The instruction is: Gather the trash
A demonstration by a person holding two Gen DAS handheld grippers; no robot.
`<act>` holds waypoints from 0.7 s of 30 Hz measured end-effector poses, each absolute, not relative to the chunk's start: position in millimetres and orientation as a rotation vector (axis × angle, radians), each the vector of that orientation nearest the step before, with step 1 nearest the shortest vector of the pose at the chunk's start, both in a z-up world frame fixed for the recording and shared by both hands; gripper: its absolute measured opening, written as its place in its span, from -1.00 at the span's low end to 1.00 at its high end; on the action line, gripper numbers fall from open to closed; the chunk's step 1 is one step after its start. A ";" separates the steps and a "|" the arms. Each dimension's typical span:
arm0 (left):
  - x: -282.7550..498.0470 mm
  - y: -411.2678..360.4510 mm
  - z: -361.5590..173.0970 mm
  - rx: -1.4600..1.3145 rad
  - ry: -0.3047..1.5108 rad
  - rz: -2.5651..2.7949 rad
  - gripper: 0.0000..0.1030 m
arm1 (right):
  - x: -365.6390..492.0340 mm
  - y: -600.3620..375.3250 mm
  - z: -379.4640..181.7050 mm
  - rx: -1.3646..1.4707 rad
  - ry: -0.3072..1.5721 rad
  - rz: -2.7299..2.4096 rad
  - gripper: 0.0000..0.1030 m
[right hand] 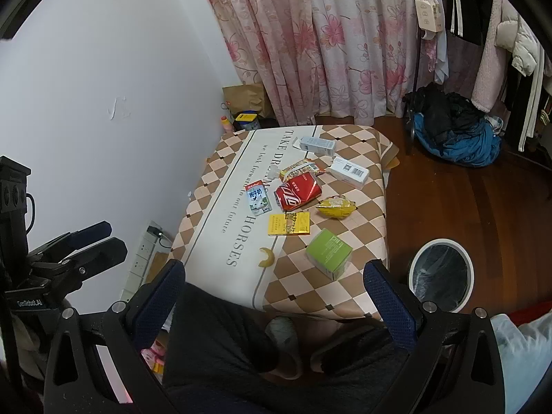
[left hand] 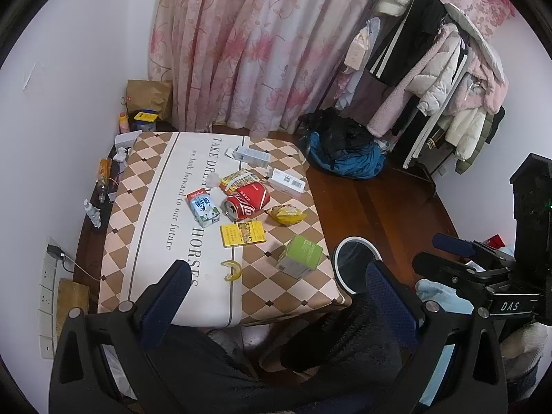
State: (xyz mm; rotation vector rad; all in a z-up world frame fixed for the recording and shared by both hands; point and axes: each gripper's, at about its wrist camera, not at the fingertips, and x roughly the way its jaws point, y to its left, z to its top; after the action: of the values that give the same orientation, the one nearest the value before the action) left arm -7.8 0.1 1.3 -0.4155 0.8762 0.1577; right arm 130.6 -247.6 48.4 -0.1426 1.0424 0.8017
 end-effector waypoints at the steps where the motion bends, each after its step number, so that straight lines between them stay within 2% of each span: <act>1: -7.9 -0.1 1.0 -0.417 0.878 0.155 1.00 | 130.5 -247.2 48.3 -0.142 1.043 0.802 1.00; 21: -5.4 -8.1 3.7 -0.429 0.875 0.145 1.00 | 128.0 -244.4 47.9 -0.142 1.043 0.811 1.00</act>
State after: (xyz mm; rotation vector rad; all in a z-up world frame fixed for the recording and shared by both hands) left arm -5.4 -8.1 3.7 -0.4285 0.8750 0.1448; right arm 128.0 -244.4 47.9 -0.1416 1.0433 0.8105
